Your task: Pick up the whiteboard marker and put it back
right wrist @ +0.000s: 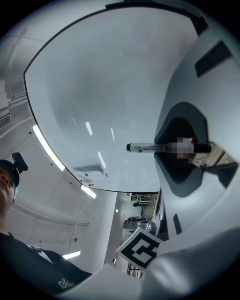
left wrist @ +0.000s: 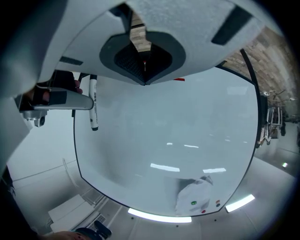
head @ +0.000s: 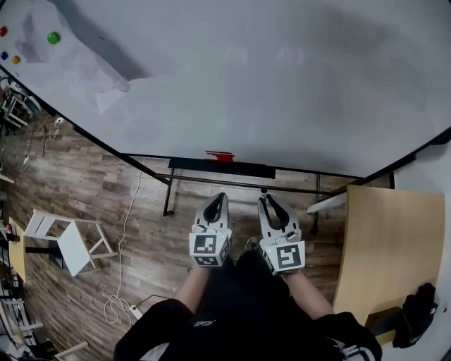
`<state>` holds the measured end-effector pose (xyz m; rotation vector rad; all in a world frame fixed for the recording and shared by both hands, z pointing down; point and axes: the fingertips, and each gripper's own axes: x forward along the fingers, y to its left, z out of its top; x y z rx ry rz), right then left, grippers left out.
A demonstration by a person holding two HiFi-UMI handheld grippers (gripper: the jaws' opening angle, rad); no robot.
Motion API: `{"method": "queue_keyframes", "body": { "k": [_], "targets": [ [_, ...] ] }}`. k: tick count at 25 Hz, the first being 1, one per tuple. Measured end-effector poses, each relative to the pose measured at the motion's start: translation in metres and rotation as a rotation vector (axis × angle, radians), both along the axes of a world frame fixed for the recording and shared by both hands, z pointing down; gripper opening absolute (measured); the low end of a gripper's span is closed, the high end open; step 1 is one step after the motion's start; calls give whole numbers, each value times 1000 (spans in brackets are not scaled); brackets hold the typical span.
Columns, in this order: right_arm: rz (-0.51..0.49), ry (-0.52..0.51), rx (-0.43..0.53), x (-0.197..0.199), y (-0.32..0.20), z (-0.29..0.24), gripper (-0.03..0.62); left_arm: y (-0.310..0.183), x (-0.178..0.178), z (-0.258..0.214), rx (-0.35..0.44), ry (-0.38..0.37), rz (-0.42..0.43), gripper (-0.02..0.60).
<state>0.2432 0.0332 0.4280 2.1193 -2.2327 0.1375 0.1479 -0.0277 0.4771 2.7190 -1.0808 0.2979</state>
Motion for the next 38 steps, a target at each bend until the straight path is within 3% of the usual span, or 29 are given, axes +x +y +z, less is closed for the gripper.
{"method": "queue_keyframes", "body": {
  "k": [3,8,17,26,32,35,38],
  "targets": [
    [-23,2,-8,-12,-12,1,52,-7,-15,-8,14,11,-31,6],
    [-168,70,47,-63,-34,1,52,-24,-63,-17,38,13,-119,6],
    [-364,75,36,-151,-79,1,52,-32,-156,-25,57,-2,-316,6],
    [-438,107,-29,-176,-98,23,52,-34,-181,-17,42,-18,-381,6],
    [-467,303,-177,-196,-117,53,52,-44,-195,2,-2,-36,-354,6],
    [-471,449,-224,-212,-135,64,52,-58,-214,8,-19,-22,-345,6],
    [-465,530,-273,-231,-153,74,52,-77,-237,22,-55,0,-315,6]
  ]
}}
